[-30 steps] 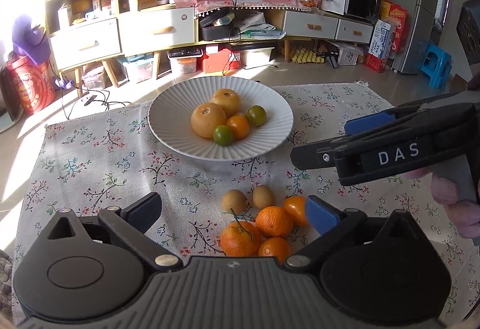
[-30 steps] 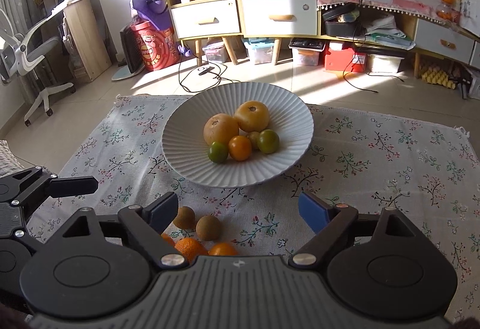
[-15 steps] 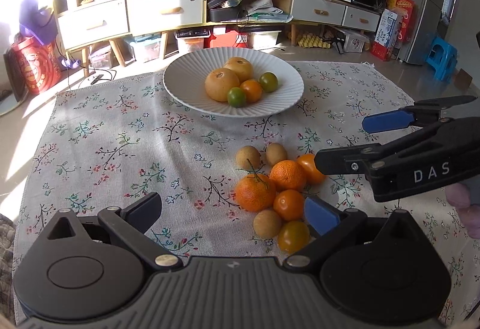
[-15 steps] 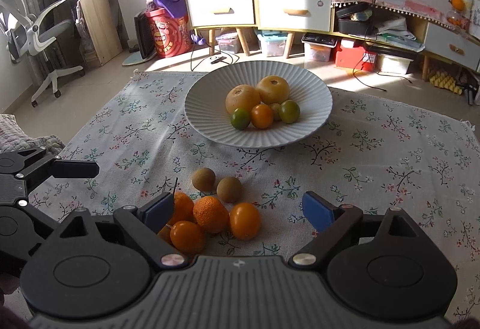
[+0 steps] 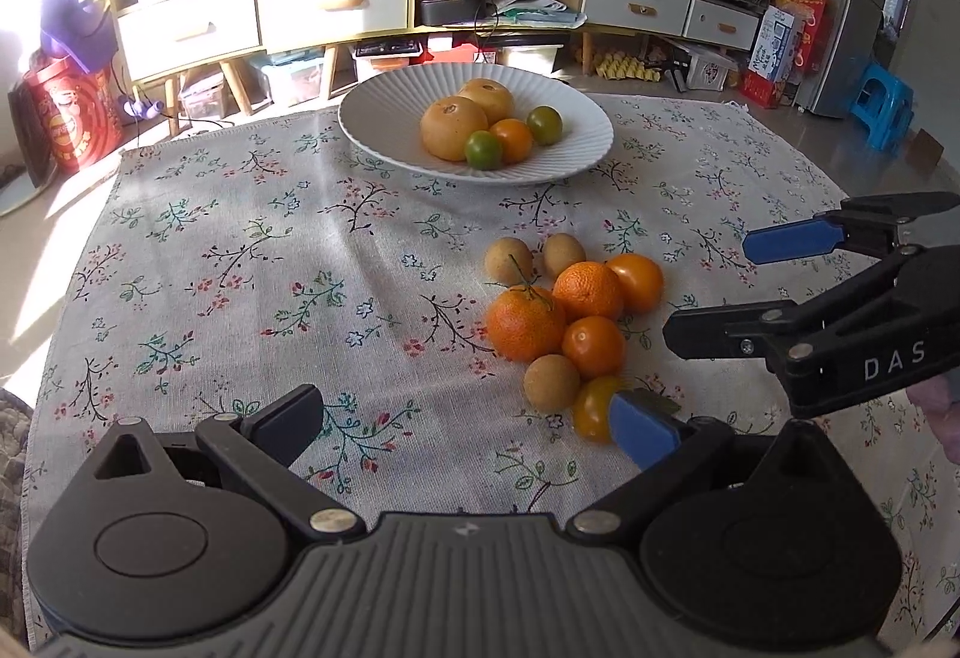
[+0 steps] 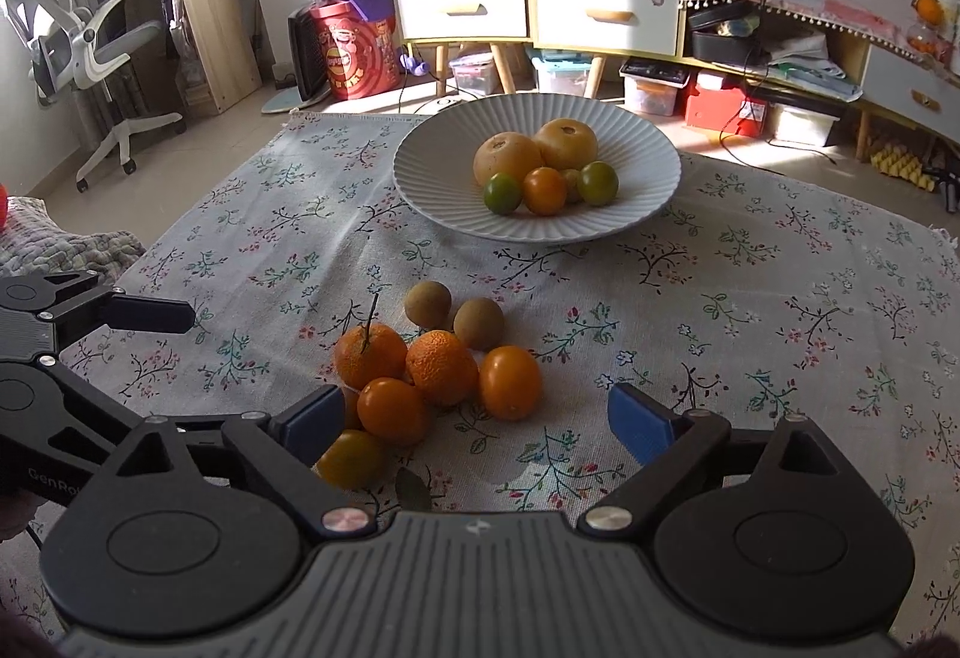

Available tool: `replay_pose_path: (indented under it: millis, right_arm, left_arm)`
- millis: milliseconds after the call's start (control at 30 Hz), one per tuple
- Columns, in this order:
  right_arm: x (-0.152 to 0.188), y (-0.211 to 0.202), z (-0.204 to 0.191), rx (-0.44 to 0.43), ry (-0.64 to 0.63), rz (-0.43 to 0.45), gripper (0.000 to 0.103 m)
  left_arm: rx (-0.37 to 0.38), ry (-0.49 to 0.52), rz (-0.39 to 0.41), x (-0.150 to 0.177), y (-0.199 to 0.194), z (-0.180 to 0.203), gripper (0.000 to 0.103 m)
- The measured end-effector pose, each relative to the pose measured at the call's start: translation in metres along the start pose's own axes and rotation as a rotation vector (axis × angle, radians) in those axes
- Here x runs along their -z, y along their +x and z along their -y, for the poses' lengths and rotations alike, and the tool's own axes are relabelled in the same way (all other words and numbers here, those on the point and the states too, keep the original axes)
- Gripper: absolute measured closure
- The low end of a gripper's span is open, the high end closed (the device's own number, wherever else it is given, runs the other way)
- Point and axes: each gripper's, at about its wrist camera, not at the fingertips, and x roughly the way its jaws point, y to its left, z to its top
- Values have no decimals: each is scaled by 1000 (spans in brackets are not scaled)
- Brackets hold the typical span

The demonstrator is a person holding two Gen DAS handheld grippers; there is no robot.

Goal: Organize fruits
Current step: 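Grasp an orange tangerine with left tool while right tool grasps another tangerine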

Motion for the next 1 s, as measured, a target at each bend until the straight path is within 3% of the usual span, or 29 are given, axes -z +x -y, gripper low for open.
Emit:
replay_pose_path:
  millis: [467, 567, 633, 833, 1000]
  right_arm:
    - [12, 9, 5, 16, 9, -45, 10]
    - [13, 11, 7, 13, 11, -54, 10]
    - [13, 13, 8, 15, 8, -58, 10]
    - [12, 16, 11, 13, 8, -66, 13]
    - [11, 16, 10, -8, 3, -65, 20]
  left_arm:
    - [61, 37, -30, 15, 10, 18, 8]
    - [78, 39, -34, 17, 10, 26, 14]
    - [94, 33, -32, 18, 10, 29, 29]
    - [148, 1, -32, 16, 12, 30, 60]
    - [156, -16, -26, 14, 16, 35, 70]
